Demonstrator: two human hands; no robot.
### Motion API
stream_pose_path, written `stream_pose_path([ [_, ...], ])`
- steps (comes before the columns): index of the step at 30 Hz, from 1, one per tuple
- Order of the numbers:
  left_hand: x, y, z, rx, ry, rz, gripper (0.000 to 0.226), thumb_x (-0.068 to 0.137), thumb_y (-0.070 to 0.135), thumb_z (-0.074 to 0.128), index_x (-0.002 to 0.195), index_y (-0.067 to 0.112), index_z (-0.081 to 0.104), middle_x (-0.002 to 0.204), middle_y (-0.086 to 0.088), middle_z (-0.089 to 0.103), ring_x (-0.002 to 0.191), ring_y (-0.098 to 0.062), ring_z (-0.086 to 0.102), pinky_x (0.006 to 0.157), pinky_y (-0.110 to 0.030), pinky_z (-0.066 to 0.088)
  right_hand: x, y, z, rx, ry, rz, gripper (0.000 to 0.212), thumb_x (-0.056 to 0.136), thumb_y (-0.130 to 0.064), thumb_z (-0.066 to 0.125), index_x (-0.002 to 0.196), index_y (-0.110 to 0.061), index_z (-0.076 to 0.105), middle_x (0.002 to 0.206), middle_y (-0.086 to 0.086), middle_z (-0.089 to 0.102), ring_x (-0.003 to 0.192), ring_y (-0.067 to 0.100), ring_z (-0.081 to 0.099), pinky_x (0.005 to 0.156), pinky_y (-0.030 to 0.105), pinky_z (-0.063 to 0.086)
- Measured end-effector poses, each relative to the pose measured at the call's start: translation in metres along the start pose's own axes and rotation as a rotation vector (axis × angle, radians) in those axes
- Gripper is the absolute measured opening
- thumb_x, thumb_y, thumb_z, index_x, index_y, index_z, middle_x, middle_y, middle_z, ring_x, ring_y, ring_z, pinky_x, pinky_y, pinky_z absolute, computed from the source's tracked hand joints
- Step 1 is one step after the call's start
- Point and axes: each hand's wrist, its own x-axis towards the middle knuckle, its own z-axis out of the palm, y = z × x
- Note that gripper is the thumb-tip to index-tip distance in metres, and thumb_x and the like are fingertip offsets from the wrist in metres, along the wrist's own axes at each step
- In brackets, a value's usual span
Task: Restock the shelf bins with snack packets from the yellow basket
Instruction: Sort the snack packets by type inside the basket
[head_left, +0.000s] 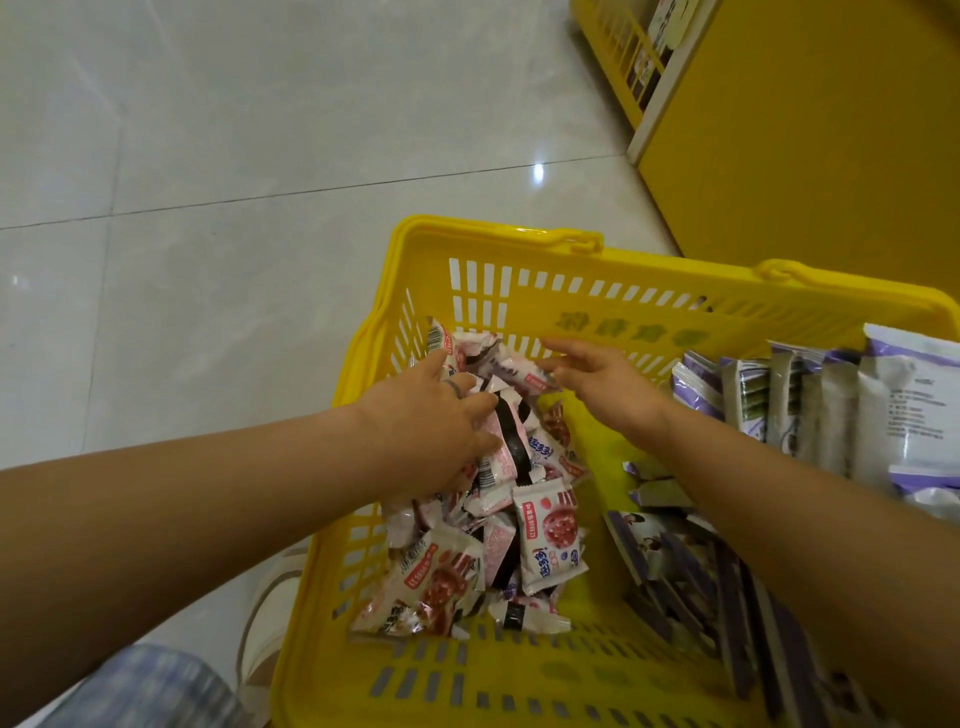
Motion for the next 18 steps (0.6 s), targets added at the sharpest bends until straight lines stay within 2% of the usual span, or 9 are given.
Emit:
stream_pose_path([
  [4,-0.001,0.000,-0.002,0.010,-0.029,0.000,0.057,0.099,0.050,0.033,0.150,0.034,0.015,0.160,-0.008,0.008,0.145,-0.034,0.014,0.115,-0.056,0.008,-0.012,0.014,-0.005,-0.072,0.046,0.066,0.038,0.095,-0.015,0.056,0.133,-0.020,0.053,0.124,0.001,0.059,0.080,-0.007,0.055,0.053,0.005,0.039],
  [8,-0.002,0.001,-0.002,-0.006,-0.027,-0.007,0.057,0.099,0.050,0.035,0.150,0.034,0.016,0.160,-0.007,0.009,0.145,-0.034,0.014,0.115,-0.056,0.006,-0.017,0.020,-0.002,-0.130,-0.076,0.122,0.066,0.092,-0.019,0.062,0.148,-0.027,0.027,0.131,-0.001,0.049,0.087,0.003,0.054,0.051,0.009,0.044],
  [9,-0.002,0.001,-0.002,-0.009,-0.024,-0.008,0.057,0.098,0.050,0.036,0.150,0.034,0.016,0.160,-0.007,0.010,0.145,-0.034,0.014,0.115,-0.055,0.006,-0.014,0.018,0.000,-0.146,-0.069,0.118,0.069,0.093,-0.020,0.061,0.150,-0.027,0.023,0.135,0.001,0.048,0.093,0.009,0.056,0.056,0.011,0.045],
  [11,-0.002,0.001,-0.002,-0.012,-0.018,-0.006,0.058,0.098,0.052,0.035,0.150,0.034,0.017,0.160,-0.007,0.010,0.145,-0.033,0.015,0.115,-0.055,0.006,-0.007,0.013,0.006,-0.187,-0.032,0.112,0.067,0.095,-0.021,0.058,0.151,-0.024,0.020,0.142,0.005,0.045,0.112,0.022,0.055,0.076,0.025,0.050],
  [13,-0.001,0.001,-0.001,-0.010,-0.010,-0.003,0.058,0.098,0.052,0.036,0.150,0.034,0.017,0.160,-0.008,0.010,0.145,-0.033,0.015,0.116,-0.056,0.006,-0.001,0.010,0.013,-0.229,-0.028,0.107,0.063,0.097,-0.021,0.054,0.151,-0.020,0.022,0.145,0.008,0.044,0.121,0.026,0.051,0.090,0.034,0.048],
  [14,-0.001,0.001,0.000,-0.009,-0.009,-0.002,0.058,0.098,0.051,0.036,0.150,0.034,0.016,0.159,-0.008,0.010,0.144,-0.033,0.015,0.116,-0.056,0.007,0.000,0.010,0.017,-0.215,-0.032,0.108,0.060,0.097,-0.020,0.053,0.150,-0.019,0.024,0.142,0.009,0.046,0.115,0.025,0.054,0.086,0.031,0.050],
  [15,0.000,0.001,0.001,-0.008,-0.010,-0.001,0.058,0.098,0.050,0.036,0.150,0.033,0.016,0.159,-0.008,0.011,0.144,-0.034,0.015,0.116,-0.056,0.007,0.001,0.011,0.020,-0.174,-0.034,0.113,0.058,0.097,-0.018,0.053,0.149,-0.019,0.026,0.136,0.008,0.051,0.103,0.021,0.058,0.073,0.025,0.051],
  [17,0.001,0.000,0.002,-0.007,-0.011,0.003,0.058,0.098,0.050,0.036,0.150,0.033,0.016,0.159,-0.009,0.012,0.144,-0.034,0.016,0.115,-0.057,0.007,0.000,0.013,0.025,-0.083,-0.013,0.107,0.058,0.097,-0.017,0.052,0.148,-0.021,0.025,0.112,-0.001,0.057,0.081,0.013,0.059,0.050,0.017,0.046],
  [18,0.001,0.000,0.003,-0.006,-0.008,0.005,0.058,0.098,0.050,0.036,0.150,0.033,0.017,0.158,-0.010,0.013,0.143,-0.034,0.017,0.115,-0.057,0.007,-0.002,0.015,0.028,-0.064,0.010,0.090,0.057,0.098,-0.016,0.050,0.148,-0.023,0.024,0.104,-0.005,0.055,0.074,0.010,0.059,0.045,0.016,0.043],
])
